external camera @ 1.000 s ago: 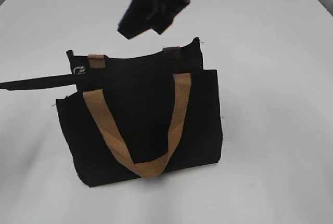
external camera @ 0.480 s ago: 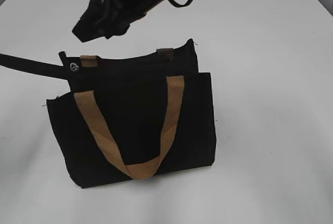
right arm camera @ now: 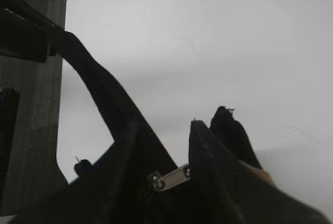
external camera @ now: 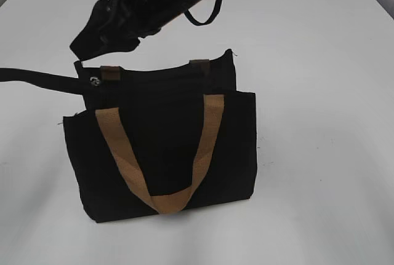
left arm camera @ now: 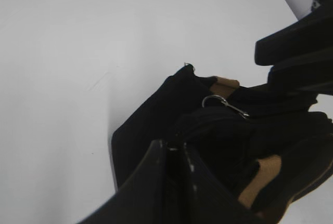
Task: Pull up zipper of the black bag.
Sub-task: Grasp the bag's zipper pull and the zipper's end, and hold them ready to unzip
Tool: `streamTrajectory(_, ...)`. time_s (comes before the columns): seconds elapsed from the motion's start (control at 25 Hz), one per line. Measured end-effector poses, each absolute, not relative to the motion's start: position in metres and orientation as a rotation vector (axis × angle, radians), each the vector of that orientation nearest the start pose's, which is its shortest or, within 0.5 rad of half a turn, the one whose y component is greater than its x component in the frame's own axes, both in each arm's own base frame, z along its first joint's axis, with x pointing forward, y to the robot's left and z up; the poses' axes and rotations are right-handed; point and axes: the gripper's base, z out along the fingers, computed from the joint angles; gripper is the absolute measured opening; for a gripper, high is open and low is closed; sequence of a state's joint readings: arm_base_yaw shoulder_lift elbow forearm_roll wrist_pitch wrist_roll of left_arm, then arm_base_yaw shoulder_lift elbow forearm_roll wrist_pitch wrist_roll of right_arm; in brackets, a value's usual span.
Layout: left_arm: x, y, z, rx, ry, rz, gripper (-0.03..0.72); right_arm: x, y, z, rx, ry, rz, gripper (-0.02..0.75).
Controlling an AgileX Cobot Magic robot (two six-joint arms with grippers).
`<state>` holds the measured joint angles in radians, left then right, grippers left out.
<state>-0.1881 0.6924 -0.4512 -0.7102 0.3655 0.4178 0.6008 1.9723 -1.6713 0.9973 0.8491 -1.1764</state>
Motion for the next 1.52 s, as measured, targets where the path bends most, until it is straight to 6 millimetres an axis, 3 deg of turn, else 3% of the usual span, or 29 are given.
streamTrajectory(0.32,0.127,-0.056,0.278,0.199,2.044,-0.603,0.025,0.336,0.301,0.273,-1.35,1.956,0.959,0.243)
streamTrajectory(0.92,0.115,-0.063,0.282,0.328,2.022,-0.678,0.025,0.338,0.3,0.272,-1.319,1.983,0.945,0.242)
streamTrajectory(1.52,0.114,-0.065,0.282,0.336,2.017,-0.717,0.025,0.338,0.299,0.267,-1.36,1.993,0.919,0.242)
